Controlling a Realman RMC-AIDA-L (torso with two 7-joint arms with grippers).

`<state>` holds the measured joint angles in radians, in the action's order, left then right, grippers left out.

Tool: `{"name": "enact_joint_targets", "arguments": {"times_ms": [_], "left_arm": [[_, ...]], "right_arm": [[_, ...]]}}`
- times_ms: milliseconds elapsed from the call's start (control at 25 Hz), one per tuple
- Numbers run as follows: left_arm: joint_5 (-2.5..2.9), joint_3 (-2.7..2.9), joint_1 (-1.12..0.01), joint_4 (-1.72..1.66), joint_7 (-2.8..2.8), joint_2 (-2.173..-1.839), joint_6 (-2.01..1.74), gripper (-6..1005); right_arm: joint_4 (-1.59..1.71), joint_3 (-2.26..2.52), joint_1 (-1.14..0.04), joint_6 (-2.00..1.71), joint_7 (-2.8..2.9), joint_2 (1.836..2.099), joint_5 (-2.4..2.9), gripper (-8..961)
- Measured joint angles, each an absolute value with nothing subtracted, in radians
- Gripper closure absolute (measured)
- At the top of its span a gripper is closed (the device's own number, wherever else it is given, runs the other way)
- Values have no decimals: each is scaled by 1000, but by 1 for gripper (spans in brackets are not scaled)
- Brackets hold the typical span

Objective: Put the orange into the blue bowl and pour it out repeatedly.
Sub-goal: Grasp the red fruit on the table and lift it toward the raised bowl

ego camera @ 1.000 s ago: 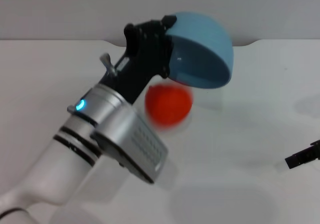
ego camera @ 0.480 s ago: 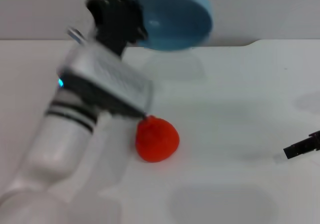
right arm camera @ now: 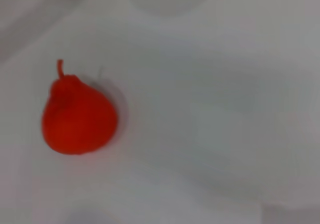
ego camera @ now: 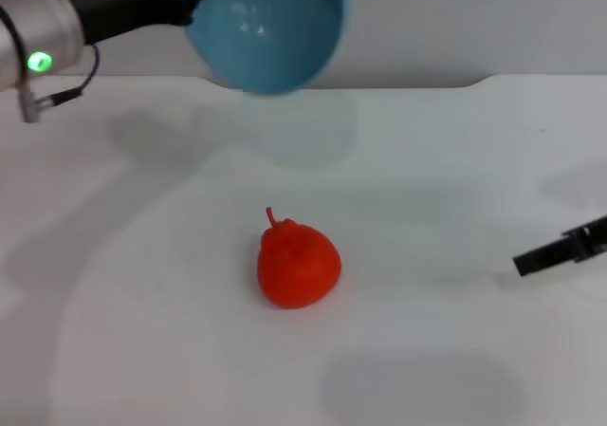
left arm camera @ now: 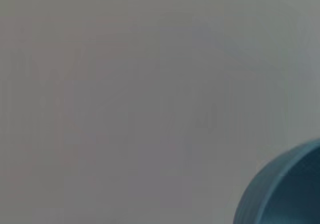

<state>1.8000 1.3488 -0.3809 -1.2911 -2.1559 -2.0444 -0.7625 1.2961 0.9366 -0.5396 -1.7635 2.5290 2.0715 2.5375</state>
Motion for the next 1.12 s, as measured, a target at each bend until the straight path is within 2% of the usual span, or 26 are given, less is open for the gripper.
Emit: {"name": "enact_joint_targets", "arguments": {"times_ms": [120, 240, 680, 880, 1120], "left_arm": [[2011, 1159, -483, -1238, -2351, -2034, -1062, 1000], [2165, 1067, -522, -1273, -2448, -2036, -1240, 1000], [2497, 976, -465, -1713, -2666, -2054, -1680, 1000], [2510, 933, -467, -1740, -2682, -2040, -1852, 999], [2517, 938, -452, -1730, -2674, -2048, -1920, 999]], "right_arm": [[1294, 960, -541, -1729, 2497, 2071, 2481, 401], [1272, 988, -541, -1662, 2423, 2071, 2396, 398], [940, 1126, -578, -1328, 1933, 2072, 2060, 387], [800, 1138, -630, -1295, 1768, 2072, 1918, 381], [626, 1166, -733, -1225, 1698, 2077, 1884, 379]]}}
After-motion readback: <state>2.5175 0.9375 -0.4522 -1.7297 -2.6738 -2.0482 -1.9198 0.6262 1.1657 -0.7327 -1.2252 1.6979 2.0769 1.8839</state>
